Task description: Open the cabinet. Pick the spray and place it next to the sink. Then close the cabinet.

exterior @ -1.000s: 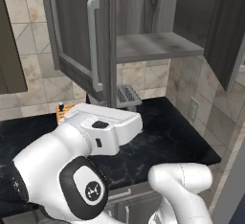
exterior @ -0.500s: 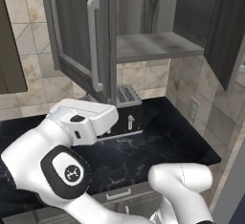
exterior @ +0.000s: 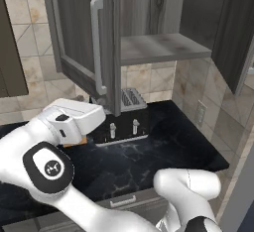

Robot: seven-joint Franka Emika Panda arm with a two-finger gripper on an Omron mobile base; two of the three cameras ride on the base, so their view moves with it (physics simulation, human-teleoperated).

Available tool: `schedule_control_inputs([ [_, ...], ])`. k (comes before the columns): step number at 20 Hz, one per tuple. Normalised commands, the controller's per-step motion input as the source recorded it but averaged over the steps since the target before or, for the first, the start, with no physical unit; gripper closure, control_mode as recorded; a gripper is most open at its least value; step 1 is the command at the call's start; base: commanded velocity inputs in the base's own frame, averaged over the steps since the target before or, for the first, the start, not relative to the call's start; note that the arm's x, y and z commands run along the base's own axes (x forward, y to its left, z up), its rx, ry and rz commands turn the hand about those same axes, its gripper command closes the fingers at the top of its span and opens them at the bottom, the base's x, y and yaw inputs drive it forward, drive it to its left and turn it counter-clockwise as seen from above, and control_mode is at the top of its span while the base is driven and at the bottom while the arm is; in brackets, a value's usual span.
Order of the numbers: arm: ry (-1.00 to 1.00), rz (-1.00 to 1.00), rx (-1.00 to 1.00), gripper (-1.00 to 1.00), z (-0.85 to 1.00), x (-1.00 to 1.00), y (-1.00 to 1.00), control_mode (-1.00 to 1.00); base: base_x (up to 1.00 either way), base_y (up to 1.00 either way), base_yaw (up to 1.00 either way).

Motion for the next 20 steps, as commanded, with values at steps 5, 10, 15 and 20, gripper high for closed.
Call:
schedule_control_inputs([
  [5,-0.02,0.00,0.00,-1.00,0.00,0.28,-0.41,-1.00,0.00,0.00,0.00],
  [10,0.00,0.01,-0.01,-1.00,0.00,0.22,-0.50,-1.00,0.00,0.00,0.00],
  [15,0.00,0.05,0.00,-1.00,0.00,0.02,-0.49,-1.00,0.00,0.00,0.00],
  [20,0.00,0.09,0.00,-1.00,0.00,0.11,-0.55,-1.00,0.00,0.00,0.00],
])
